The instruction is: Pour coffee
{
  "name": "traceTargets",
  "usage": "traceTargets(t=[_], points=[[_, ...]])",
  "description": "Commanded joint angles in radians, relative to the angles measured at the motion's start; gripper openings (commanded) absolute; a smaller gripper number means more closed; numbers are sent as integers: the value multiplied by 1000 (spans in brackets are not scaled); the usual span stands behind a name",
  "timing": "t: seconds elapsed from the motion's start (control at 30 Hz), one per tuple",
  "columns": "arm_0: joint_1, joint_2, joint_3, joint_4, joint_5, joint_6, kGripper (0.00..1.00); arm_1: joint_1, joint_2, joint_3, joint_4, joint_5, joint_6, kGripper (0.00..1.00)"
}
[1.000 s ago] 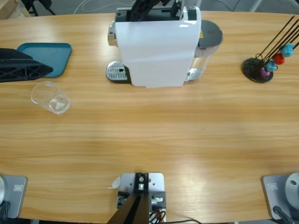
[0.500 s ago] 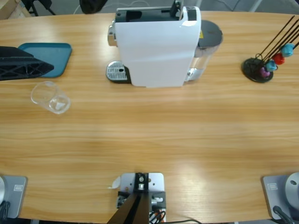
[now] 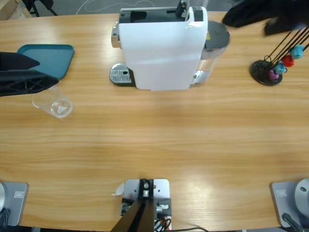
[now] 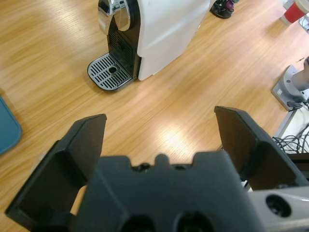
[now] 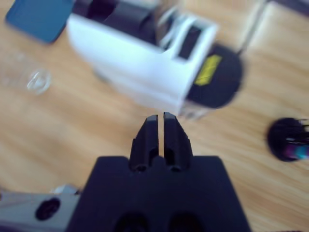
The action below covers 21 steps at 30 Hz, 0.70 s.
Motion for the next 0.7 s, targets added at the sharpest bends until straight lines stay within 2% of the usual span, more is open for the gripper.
traceTargets(t=[0.03, 0.13, 0.3, 0.6, 0.7], points=[[-21, -14, 0, -2, -18, -16, 991, -128, 80, -64, -184, -85, 66, 0], [-24, -18, 1, 5, -18, -16, 991, -167, 150, -87, -266, -71, 130, 0], [-24, -22, 2, 6, -16, -16, 991, -170, 248, -164, -249, -30, 145, 0], [-24, -29, 25, 4, -15, -16, 991, -98, 302, -322, -228, 12, 145, 0], [-24, -28, 27, 4, -13, -16, 991, -63, 355, -430, -147, 25, 145, 0]])
